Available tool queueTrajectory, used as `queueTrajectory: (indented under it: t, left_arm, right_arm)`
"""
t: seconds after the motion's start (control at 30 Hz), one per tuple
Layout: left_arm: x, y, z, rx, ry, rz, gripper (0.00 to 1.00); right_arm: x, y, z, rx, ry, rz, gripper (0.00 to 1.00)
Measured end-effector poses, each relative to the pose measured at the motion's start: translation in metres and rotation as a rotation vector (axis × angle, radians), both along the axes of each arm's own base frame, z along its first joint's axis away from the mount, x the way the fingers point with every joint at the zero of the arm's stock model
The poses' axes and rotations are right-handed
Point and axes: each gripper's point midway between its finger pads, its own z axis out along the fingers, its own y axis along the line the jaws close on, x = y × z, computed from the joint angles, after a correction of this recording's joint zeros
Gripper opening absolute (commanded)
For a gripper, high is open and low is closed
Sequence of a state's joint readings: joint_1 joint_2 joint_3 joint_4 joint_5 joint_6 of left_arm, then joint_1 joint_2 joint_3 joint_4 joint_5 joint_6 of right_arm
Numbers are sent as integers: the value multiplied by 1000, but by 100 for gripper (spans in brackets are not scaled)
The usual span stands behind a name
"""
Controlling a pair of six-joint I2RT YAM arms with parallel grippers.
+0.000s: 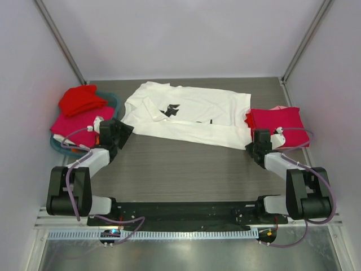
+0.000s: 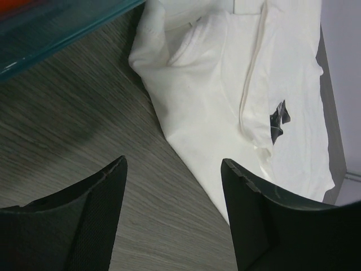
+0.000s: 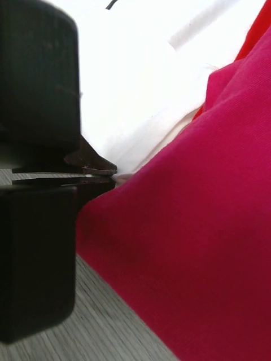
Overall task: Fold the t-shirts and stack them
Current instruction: Fold the tshirt
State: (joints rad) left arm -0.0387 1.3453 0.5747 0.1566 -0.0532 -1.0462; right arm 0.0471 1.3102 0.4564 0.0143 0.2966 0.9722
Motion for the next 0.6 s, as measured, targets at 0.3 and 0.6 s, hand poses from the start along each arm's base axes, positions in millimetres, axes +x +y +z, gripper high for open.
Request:
queueTrajectory:
  t: [0.3, 0.6]
  left_arm:
    - [27, 4, -33, -19, -35, 54, 51]
    - [45, 10, -46, -22, -41, 108, 21]
  right_arm:
    - [1, 3, -1, -12, 9, 78, 1]
    - [3, 3, -1, -9, 6, 101, 1]
